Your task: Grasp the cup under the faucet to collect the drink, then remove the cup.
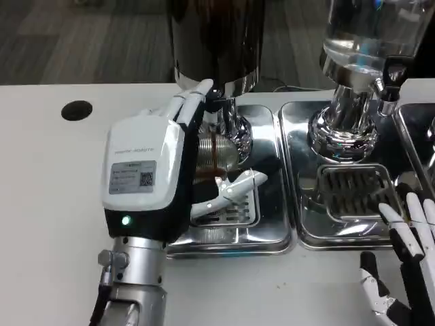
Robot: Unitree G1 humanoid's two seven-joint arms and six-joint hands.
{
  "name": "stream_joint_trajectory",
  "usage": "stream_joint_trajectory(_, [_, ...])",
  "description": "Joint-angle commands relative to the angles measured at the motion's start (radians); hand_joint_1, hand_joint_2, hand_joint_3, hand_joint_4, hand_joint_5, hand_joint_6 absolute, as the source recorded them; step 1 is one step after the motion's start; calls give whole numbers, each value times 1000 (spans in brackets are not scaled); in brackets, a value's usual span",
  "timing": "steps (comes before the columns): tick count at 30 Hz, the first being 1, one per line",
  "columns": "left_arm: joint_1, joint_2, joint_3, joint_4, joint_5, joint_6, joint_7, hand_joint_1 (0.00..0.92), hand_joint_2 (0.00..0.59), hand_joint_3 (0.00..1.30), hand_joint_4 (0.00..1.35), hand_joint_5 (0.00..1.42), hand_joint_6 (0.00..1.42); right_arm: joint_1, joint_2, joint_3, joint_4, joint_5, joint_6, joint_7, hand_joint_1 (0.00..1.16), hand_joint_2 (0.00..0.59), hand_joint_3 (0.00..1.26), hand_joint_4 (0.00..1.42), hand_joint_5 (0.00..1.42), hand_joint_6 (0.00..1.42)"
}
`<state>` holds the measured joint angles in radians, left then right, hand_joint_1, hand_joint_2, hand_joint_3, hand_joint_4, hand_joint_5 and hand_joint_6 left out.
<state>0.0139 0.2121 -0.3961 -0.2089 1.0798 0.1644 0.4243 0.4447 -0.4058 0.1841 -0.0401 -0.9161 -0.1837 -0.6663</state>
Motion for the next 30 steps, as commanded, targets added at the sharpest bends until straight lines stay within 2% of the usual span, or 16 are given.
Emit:
stream_joint_trajectory(1, [44,1,2,-1,20,19,-11,6,86,272,328,597,530,14,-11,0,-12,-8,-8,-1,293,485,184,0,0,50])
stream_joint_trajectory(5, [51,-7,12,-19,26,22,-10,6,86,273,328,595,530,22,-13,-3,-19,-7,-10,0,295,486,184,0,0,50])
stream_joint_trajectory(8, [53,-12,21,-36,34,27,-9,0,83,273,299,538,510,32,-15,-1,-24,-10,-10,0,296,486,184,0,0,50])
stream_joint_trajectory(13, [44,-17,39,-51,34,30,-14,0,72,234,130,390,404,39,-14,-1,-40,-15,-8,5,297,485,180,0,0,50])
stream_joint_trajectory(19, [58,-11,55,-70,30,23,-9,0,63,194,26,293,306,36,-7,5,-42,-21,-5,10,295,479,176,0,0,50])
stream_joint_trajectory(30, [134,4,91,-98,13,1,10,0,58,169,0,226,241,24,-4,13,-36,-22,-5,17,298,467,168,0,0,50])
